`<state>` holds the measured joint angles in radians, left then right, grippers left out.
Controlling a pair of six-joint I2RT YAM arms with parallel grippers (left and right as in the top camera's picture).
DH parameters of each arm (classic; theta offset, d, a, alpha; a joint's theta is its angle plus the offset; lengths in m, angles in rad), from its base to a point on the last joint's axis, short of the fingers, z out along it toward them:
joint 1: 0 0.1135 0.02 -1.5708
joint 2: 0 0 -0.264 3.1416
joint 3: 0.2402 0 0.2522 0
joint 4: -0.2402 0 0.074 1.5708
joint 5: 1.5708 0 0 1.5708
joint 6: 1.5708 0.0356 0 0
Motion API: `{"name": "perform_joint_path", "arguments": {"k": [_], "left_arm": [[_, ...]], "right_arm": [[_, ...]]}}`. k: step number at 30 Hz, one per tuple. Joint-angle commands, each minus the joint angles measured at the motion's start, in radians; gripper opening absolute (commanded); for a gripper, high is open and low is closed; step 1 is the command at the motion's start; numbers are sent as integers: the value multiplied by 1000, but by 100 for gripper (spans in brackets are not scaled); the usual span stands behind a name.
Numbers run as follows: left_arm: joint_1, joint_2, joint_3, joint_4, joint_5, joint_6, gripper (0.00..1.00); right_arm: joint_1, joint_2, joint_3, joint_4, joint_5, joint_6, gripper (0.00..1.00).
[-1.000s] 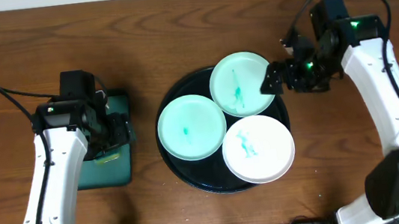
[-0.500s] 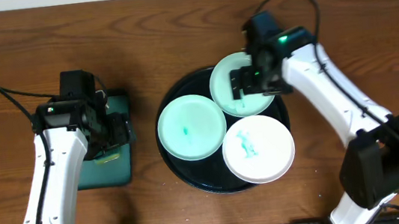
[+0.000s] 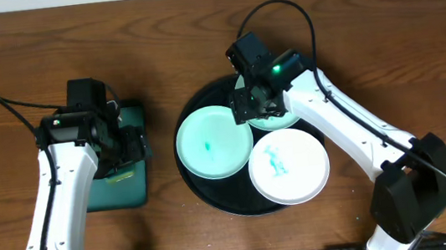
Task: Clean dirty plates on tray and stack at the side
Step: 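Grasp the top green plate's rim with the right gripper and tilt it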
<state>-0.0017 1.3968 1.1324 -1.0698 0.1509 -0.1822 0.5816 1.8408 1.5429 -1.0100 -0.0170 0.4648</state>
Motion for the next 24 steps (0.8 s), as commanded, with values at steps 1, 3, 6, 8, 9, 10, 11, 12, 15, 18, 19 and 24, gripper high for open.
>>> {"name": "perform_joint_path", "arguments": {"k": [1,3,6,8,9,10,11,12,15,18,19,24], "left_arm": [[3,1,19,-3,-10,13,81],[3,1,19,-3,-10,13,81],[3,1,19,-2,-10,13,81],[3,1,19,-2,-10,13,81],[3,1,19,-2,-10,13,81],[3,1,19,-2,-10,13,81],[3,1,19,-2,-10,13,81],[3,1,19,-2,-10,13,81],[3,1,19,-2,-10,13,81],[3,1,19,-2,-10,13,81],[3,1,19,-2,-10,13,81],[3,1,19,-3,-10,13,81]], "right_arm": [[9,-6,-27,-11,50,149,47],[9,-6,-62,-5,48,188,33],[9,-6,-142,35,41,163,50],[10,-6,-189,69,22,116,64],[10,-6,-212,93,-2,76,68],[10,-6,-229,113,-27,43,70],[9,-6,-242,131,-51,16,70],[9,-6,-251,145,-66,8,70],[9,-6,-262,172,-67,9,68],[9,-6,-262,200,-71,13,66],[9,-6,-262,211,-81,13,66],[9,-6,-287,266,-108,53,64]]}}
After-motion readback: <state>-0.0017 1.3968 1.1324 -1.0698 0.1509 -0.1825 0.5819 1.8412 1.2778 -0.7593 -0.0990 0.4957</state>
